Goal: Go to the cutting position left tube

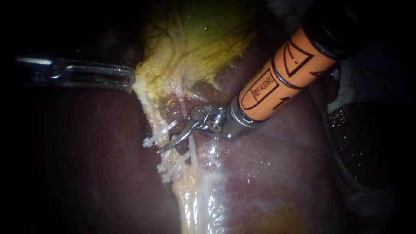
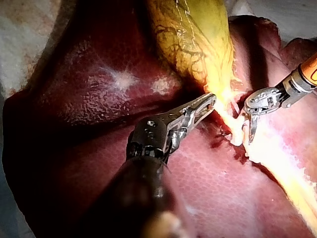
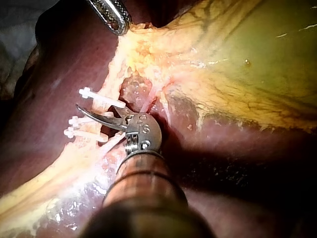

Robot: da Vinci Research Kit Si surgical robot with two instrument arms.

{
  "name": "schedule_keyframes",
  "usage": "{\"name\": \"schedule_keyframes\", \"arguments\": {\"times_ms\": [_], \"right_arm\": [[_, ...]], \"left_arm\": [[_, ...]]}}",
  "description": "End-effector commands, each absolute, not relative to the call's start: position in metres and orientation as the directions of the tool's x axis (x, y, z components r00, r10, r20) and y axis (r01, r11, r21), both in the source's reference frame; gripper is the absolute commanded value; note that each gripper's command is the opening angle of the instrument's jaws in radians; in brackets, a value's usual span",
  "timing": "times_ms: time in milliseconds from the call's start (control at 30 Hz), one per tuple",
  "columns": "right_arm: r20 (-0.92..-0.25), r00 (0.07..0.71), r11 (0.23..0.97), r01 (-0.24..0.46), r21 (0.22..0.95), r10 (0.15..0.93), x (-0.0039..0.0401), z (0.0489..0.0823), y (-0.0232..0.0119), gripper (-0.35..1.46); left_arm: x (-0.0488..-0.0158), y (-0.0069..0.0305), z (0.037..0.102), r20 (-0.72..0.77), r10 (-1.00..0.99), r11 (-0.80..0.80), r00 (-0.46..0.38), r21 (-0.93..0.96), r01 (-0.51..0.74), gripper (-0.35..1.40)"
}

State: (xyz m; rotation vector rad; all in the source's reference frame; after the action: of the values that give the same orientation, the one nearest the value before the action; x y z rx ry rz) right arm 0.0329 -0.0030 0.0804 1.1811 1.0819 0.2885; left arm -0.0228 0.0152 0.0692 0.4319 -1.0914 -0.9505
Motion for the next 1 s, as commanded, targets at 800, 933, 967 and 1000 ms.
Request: {"name": "schedule_keyframes", "arguments": {"times_ms": [800, 933, 967, 1000], "right_arm": [[-0.503, 0.532, 0.378, 0.333, 0.864, 0.681, 0.0336, 0.079, -0.0018, 0.99], [-0.499, 0.537, 0.375, 0.33, 0.866, 0.68, 0.0333, 0.0783, -0.0011, 0.99], [-0.499, 0.537, 0.375, 0.33, 0.866, 0.68, 0.0334, 0.0783, -0.0011, 0.99], [-0.5, 0.538, 0.376, 0.331, 0.866, 0.679, 0.0335, 0.0784, -0.0013, 0.97]], "left_arm": [[-0.0229, 0.0151, 0.0693, 0.553, -0.822, 0.551, 0.137, 0.712, 0.435, -0.35], [-0.0229, 0.0151, 0.0693, 0.553, -0.822, 0.551, 0.137, 0.712, 0.435, -0.35], [-0.0229, 0.0151, 0.0693, 0.553, -0.822, 0.551, 0.137, 0.712, 0.435, -0.35], [-0.0229, 0.0151, 0.0693, 0.553, -0.822, 0.551, 0.137, 0.712, 0.435, -0.35]]}}
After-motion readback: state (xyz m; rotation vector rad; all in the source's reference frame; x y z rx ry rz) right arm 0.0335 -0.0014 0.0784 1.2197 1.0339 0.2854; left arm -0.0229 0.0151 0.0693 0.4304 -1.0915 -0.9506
